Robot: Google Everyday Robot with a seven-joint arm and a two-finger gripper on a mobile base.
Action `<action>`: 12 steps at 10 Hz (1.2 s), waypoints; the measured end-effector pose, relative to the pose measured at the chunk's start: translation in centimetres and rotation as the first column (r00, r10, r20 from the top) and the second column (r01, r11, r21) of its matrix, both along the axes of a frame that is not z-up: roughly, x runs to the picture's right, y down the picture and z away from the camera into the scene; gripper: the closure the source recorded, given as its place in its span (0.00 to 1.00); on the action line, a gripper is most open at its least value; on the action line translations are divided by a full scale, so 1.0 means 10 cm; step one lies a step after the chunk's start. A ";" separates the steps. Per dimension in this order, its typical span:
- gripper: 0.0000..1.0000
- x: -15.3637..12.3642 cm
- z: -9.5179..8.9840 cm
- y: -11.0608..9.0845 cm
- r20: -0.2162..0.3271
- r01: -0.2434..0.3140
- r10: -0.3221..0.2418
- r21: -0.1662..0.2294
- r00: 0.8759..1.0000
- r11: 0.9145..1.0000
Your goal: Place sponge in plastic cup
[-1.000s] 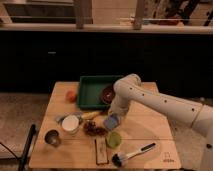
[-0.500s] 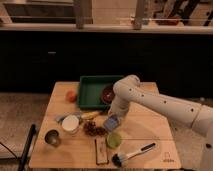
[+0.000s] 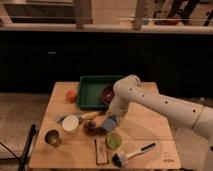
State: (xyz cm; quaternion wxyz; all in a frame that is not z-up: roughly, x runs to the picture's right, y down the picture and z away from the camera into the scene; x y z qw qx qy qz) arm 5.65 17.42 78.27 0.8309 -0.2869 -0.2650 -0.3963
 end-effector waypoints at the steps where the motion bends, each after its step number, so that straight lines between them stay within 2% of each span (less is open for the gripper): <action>1: 1.00 -0.04 -0.05 0.01 0.025 0.026 -0.026 0.002 0.999 1.000; 3: 1.00 -0.04 -0.14 0.05 0.061 0.081 -0.081 0.005 0.995 0.997; 6: 1.00 -0.01 -0.31 0.14 0.108 0.185 -0.185 0.009 0.977 0.983; 7: 1.00 0.01 -0.37 0.19 0.125 0.231 -0.231 0.009 0.965 0.973; 8: 1.00 0.02 -0.41 0.22 0.136 0.260 -0.258 0.008 0.956 0.966; 11: 0.99 0.05 -0.57 0.38 0.184 0.353 -0.347 -0.001 0.920 0.936; 12: 0.93 0.07 -0.62 0.46 0.206 0.385 -0.375 -0.010 0.904 0.923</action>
